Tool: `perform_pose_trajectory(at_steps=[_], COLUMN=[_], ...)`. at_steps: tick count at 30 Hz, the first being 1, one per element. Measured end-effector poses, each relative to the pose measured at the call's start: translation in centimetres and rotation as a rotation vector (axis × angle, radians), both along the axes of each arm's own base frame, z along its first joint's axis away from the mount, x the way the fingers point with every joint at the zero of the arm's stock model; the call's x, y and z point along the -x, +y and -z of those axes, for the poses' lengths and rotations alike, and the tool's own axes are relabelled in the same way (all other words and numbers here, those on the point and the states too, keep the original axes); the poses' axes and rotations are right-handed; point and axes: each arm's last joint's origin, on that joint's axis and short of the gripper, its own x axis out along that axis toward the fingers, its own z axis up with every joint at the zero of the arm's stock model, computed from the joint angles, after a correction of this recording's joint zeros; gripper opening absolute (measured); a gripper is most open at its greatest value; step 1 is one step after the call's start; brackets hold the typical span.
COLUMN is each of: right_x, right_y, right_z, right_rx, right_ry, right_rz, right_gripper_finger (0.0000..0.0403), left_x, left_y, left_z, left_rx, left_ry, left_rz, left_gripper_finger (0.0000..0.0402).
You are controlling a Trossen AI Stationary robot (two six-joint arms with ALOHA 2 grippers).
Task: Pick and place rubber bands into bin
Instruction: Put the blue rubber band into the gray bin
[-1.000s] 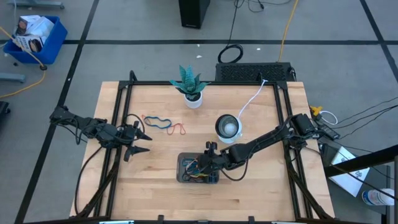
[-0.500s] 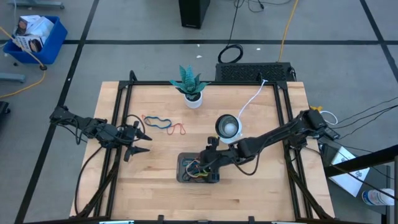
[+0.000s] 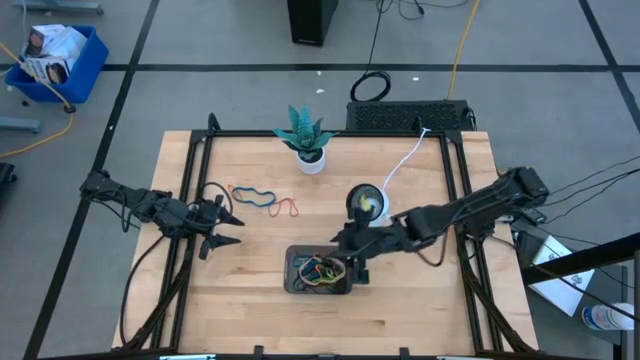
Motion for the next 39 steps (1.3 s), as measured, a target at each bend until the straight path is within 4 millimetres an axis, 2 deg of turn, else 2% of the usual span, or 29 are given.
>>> perform_pose_trajectory(at_steps=[7, 13, 20, 25, 31, 35, 39], right_x=[3.3, 7.1, 12.4, 15.4, 17.6, 18.6, 20.2], right_y=[-0.5, -0.9, -1.9, -3.1, -4.3, -4.8, -5.7], right_z=[-3.8, -4.5, -3.5, -1.5, 1.7, 2.8, 2.8], right_rx=[-0.022, -0.016, -0.148, -0.191, -0.181, -0.115, -0.120], right_ry=[-0.064, -0.123, -0.276, -0.406, -0.465, -0.488, -0.545], right_rz=[-0.019, -0.012, -0.030, -0.052, -0.065, -0.094, -0.049], right_gripper_finger=[0.0176, 0.0180, 0.0176, 0.0180, 0.0176, 0.0177, 0.0177], left_x=[-0.1, -0.1, -0.1, -0.2, -0.4, -0.4, -0.5], left_y=[-0.1, -0.1, -0.1, -0.1, 0.1, 0.3, 0.4], left_z=[-0.4, -0.4, -0.4, -0.7, -1.2, -1.5, -2.0], left_rx=[0.015, 0.047, 0.101, 0.145, 0.127, 0.112, 0.123], left_ry=[-0.041, -0.037, -0.027, -0.048, -0.111, -0.153, -0.208], left_rz=[0.001, -0.010, -0.029, -0.049, -0.122, -0.193, -0.231], left_gripper_finger=[0.0257, 0.0257, 0.0257, 0.0257, 0.0258, 0.0258, 0.0257])
